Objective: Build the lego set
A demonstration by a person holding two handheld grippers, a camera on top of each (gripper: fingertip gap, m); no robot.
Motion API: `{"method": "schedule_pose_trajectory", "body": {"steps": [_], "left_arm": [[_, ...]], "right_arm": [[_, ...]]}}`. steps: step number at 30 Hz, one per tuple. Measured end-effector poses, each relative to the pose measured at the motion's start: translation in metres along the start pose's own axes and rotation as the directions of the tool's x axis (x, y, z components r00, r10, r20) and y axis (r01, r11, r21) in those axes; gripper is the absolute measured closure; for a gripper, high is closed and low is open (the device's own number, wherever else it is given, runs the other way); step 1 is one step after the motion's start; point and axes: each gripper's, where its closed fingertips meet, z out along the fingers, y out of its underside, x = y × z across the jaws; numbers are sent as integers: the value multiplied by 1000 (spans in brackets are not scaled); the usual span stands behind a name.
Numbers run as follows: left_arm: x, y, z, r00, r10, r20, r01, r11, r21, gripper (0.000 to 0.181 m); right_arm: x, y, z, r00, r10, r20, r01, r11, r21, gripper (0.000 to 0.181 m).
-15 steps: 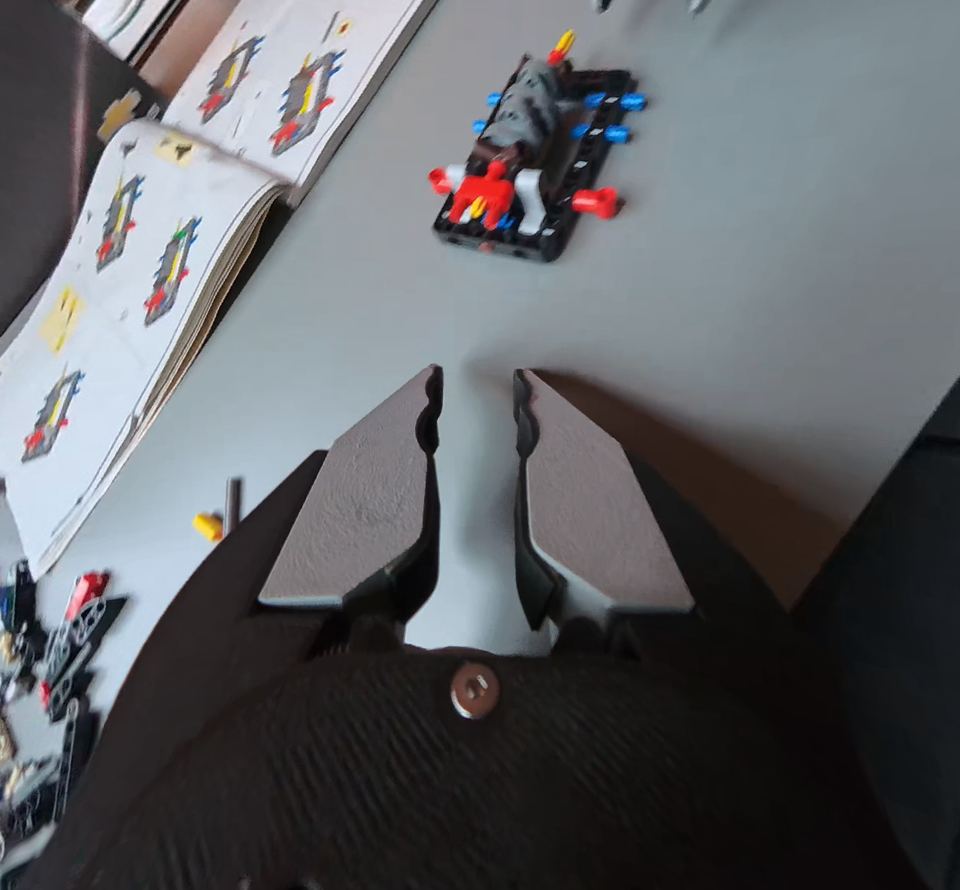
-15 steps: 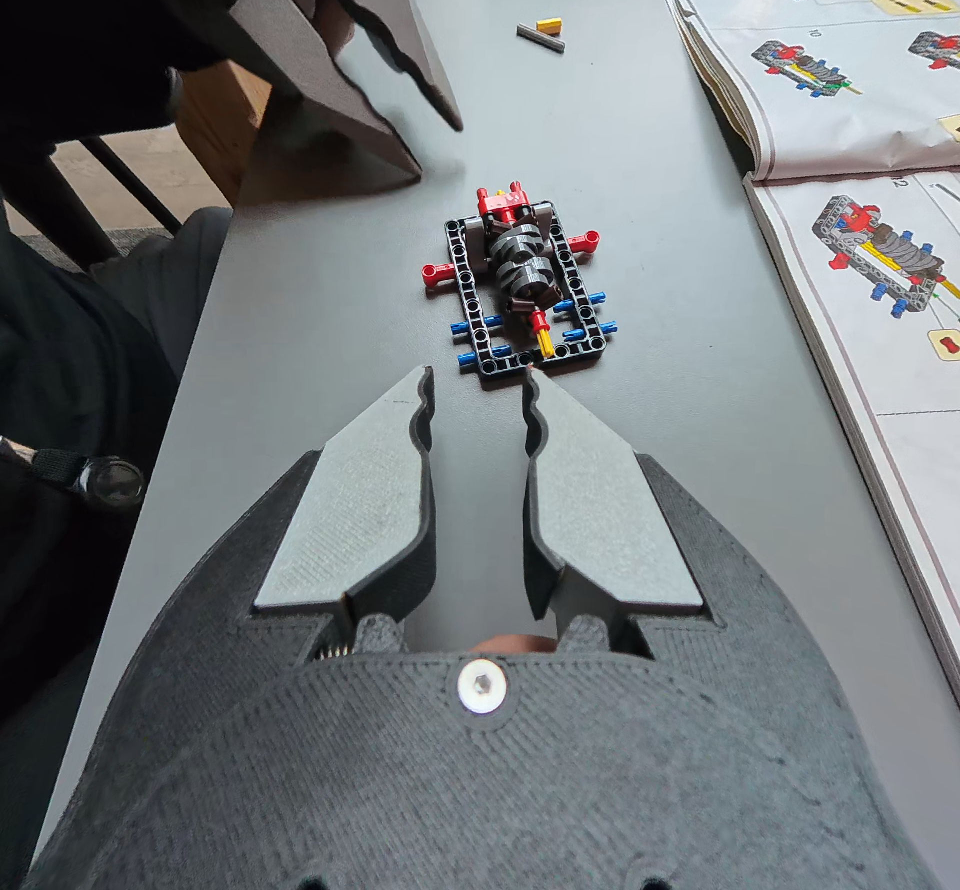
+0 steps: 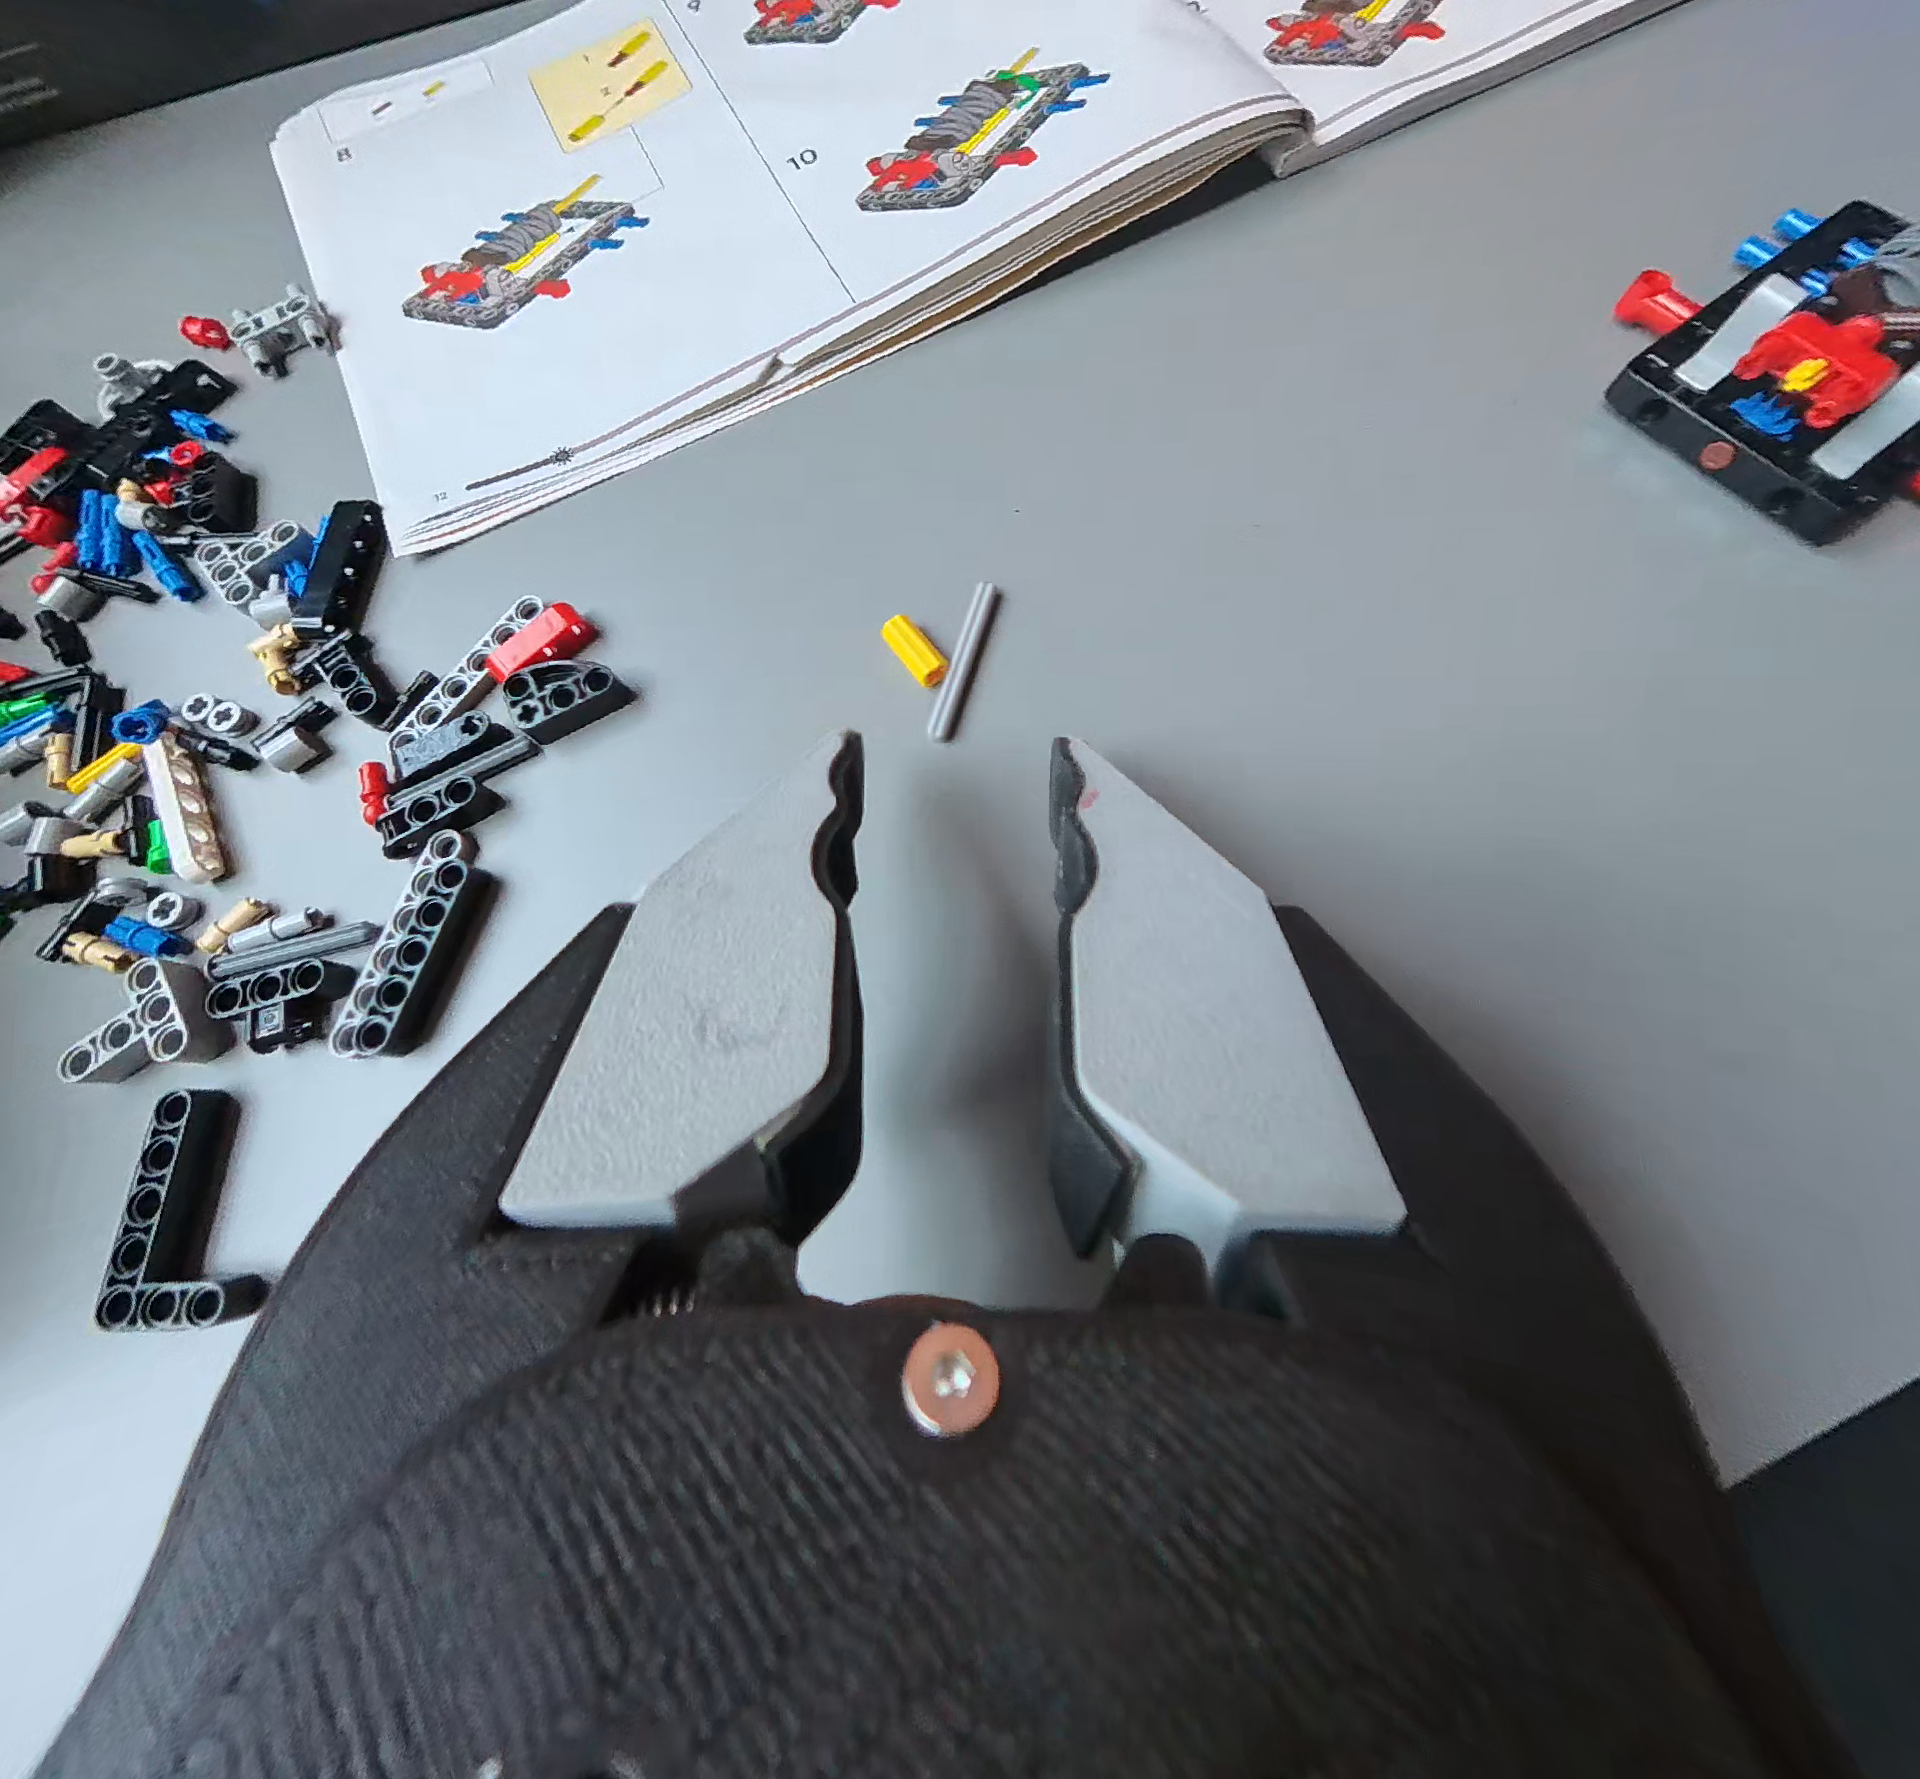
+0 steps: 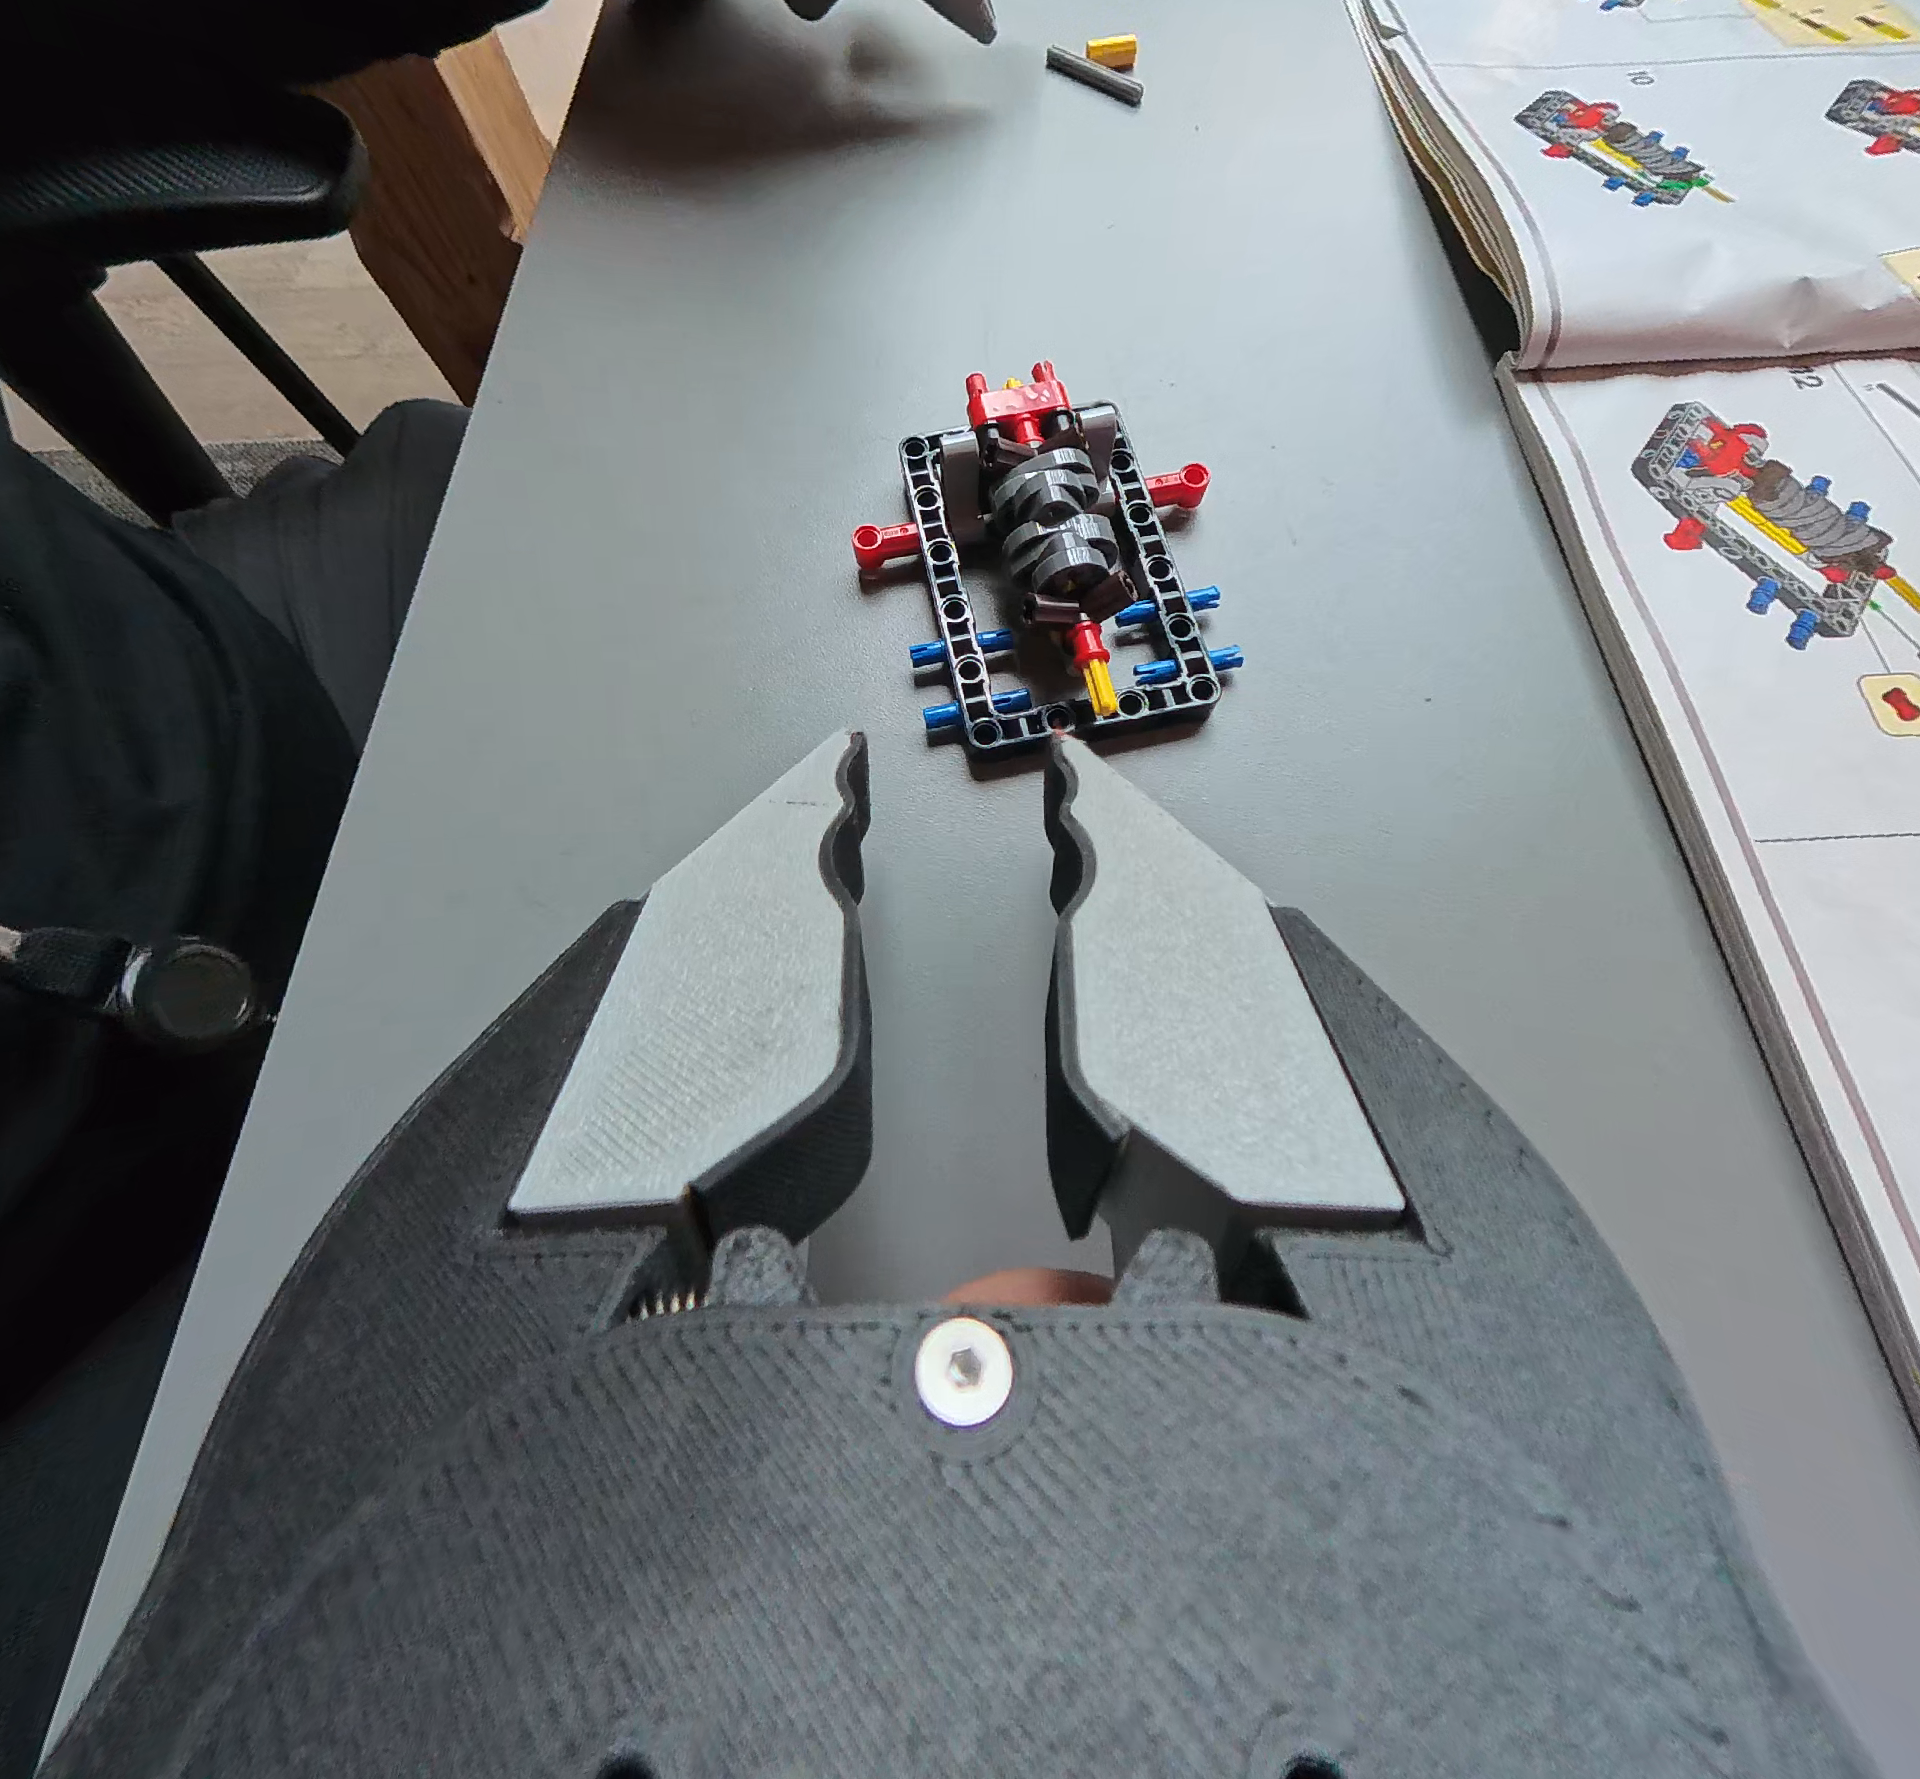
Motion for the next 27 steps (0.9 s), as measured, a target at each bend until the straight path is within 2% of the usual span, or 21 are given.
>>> {"method": "schedule_pose_trajectory", "body": {"steps": [9, 14, 19, 22, 27], "left_arm": [[1, 5, 16, 996, 78, -45, -81, 993, -80, 144], [-3, 3, 22, 995, 34, -95, -43, 995, -90, 146], [2, 3, 22, 989, 19, -149, -34, 995, -97, 157], [3, 4, 21, 990, 32, -135, -45, 994, -98, 179], [15, 5, 19, 987, 36, -155, -52, 994, -97, 179]], "right_arm": [[-1, 0, 0, 1000, 5, 10, -5, 1000, -1, 150], [0, -1, 0, 1000, 13, 14, -13, 1000, 4, 151], [-1, 0, 0, 1000, 13, 17, -13, 1000, 2, 151], [0, 0, 0, 1000, 13, 15, -13, 1000, 1, 151], [-1, 0, 0, 1000, 7, 12, -7, 1000, 0, 151]]}}
